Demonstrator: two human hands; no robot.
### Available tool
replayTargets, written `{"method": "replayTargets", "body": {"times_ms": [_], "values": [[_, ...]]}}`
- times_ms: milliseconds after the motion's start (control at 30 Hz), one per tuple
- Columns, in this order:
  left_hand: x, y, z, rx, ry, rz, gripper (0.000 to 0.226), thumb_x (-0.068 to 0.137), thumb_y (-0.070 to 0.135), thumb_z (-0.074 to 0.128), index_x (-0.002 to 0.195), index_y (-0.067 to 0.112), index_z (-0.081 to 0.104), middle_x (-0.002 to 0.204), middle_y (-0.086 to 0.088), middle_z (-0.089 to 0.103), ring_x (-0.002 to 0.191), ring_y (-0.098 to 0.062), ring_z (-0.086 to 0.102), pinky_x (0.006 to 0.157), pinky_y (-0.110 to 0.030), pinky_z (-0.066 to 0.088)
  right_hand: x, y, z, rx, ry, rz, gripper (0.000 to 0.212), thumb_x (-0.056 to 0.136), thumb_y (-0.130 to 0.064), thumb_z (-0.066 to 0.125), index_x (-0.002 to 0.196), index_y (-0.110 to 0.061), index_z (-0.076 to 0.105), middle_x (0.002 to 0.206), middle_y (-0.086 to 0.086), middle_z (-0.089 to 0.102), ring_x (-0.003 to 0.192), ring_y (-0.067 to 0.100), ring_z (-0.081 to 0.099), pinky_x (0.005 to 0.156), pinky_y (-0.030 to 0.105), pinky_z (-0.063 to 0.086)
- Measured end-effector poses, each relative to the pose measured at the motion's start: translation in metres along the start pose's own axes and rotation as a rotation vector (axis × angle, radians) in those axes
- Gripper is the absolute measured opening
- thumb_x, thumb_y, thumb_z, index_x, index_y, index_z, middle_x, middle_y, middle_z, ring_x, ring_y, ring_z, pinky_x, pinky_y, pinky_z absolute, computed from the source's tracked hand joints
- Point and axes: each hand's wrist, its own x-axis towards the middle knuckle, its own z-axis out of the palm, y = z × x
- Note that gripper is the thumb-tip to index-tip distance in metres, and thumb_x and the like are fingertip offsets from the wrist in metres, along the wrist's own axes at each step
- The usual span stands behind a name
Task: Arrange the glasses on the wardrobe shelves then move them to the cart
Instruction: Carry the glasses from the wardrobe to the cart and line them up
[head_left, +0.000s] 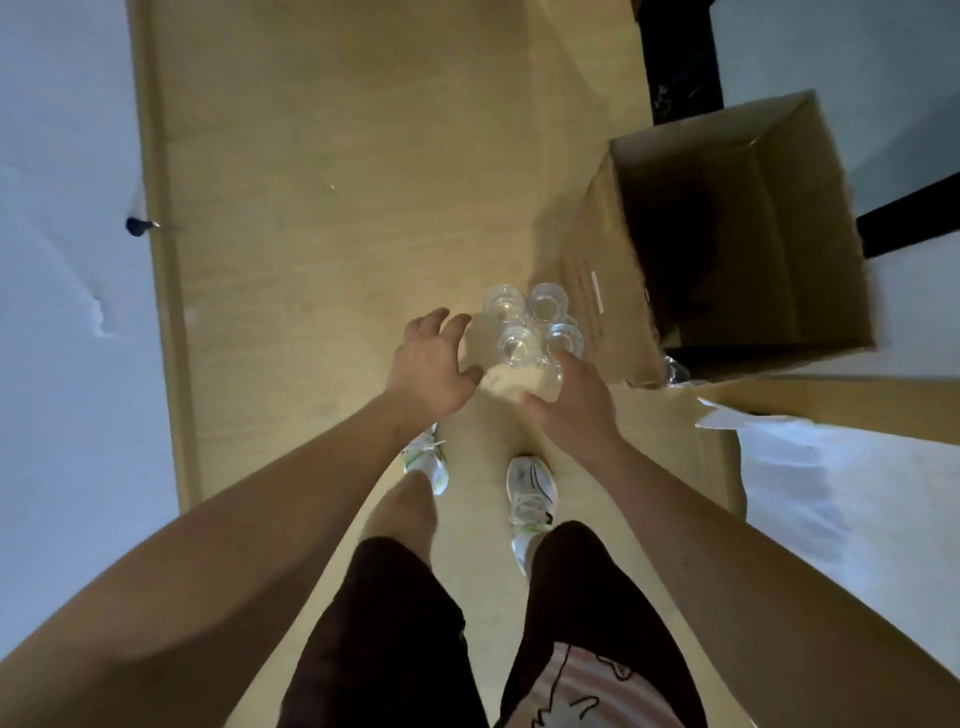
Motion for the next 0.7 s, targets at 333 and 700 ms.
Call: {"method": "replayTargets", "body": {"times_ms": [333,700], "values": [[0.143,-0.074,0.122,-0.027,-0.029,0.02,0.077,0.087,0.034,0.074,0.154,0.017,0.039,0.159,-0.016,0.034,0.145,-0.035,0.029,0.116,-0.042,0.03,0.153,0.059,0.112,-0.073,-0.046,0.048,0.08,0.087,-0.046,0.071,0.153,-0.02,0.034,0.15,0.008,0.043,0.138,0.029,0.041,0.107,0.038,0.037],[0.296,-0.105,0.215,0.115,-0.066,0.225,0.107,0.074,0.024,0.085,0.16,0.02,0.02,0.164,-0.018,0.019,0.148,-0.038,0.022,0.115,-0.049,0.036,0.287,0.133,0.206,-0.337,0.141,-0.151,0.096,0.084,-0.058,0.07,0.158,-0.02,0.022,0.162,0.017,0.021,0.151,0.038,0.012,0.124,0.049,0.008]]}}
